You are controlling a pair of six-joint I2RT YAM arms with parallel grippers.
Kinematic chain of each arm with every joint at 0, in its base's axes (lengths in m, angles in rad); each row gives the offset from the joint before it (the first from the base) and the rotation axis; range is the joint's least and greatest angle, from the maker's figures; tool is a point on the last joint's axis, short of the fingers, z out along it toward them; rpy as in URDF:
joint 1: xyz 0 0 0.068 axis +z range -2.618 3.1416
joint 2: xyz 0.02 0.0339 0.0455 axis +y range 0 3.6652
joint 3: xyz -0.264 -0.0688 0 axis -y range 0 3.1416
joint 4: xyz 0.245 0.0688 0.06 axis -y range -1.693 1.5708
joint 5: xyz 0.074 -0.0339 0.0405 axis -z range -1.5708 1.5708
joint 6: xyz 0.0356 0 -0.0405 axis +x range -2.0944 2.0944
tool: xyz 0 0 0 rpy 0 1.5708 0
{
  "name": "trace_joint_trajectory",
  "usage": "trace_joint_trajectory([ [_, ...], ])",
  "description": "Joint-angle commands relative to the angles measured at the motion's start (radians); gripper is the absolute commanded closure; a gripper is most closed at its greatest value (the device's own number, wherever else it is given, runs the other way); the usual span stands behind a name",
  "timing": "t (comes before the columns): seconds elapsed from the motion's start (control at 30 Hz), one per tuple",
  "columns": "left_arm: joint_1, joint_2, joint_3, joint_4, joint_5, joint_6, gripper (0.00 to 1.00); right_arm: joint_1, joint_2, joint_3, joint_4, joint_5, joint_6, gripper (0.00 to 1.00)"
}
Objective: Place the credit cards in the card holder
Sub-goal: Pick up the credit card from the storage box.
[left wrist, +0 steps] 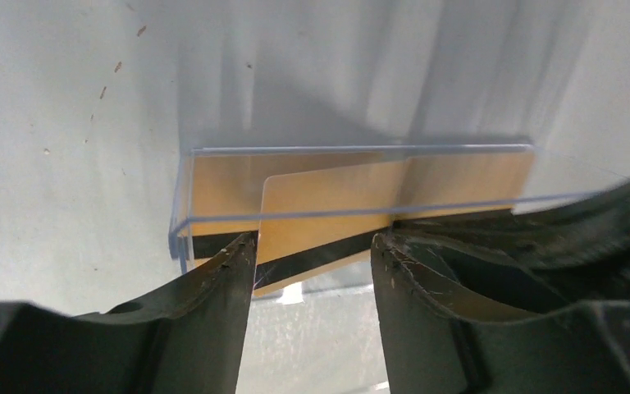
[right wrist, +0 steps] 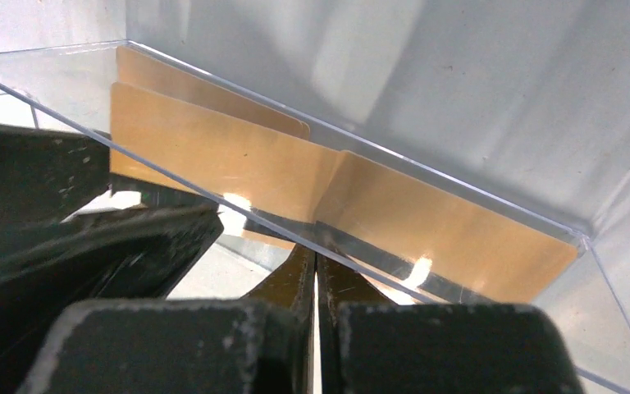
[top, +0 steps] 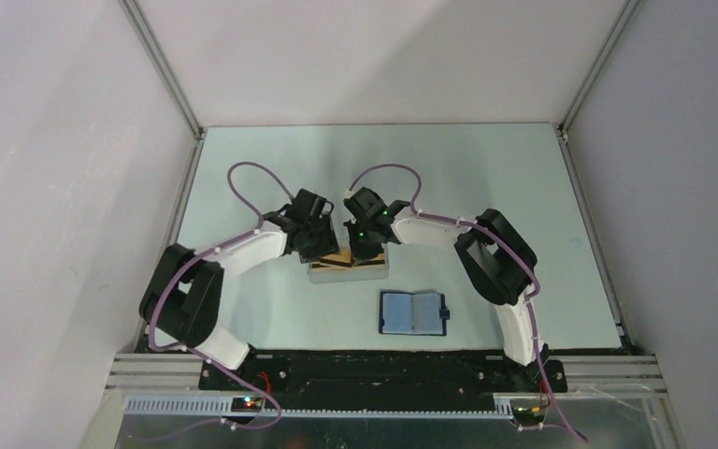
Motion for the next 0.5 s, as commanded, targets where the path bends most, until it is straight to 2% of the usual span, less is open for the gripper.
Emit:
trace_joint_trajectory([
  [0.0, 0.006, -0.107, 0.027, 0.015, 0.059, 0.019, 0.44, -0.004, 0.017, -0.018, -0.005, -0.008, -0.001, 1.00],
  [0.23, 0.006, -0.118, 0.033, 0.024, 0.136, 0.024, 0.48, -0.014, 0.006, -0.025, 0.013, -0.055, 0.005, 1.00],
  [0.47, 0.002, -0.074, 0.035, 0.024, 0.138, 0.025, 0.54, -0.021, 0.008, -0.032, 0.021, -0.075, 0.008, 1.00],
])
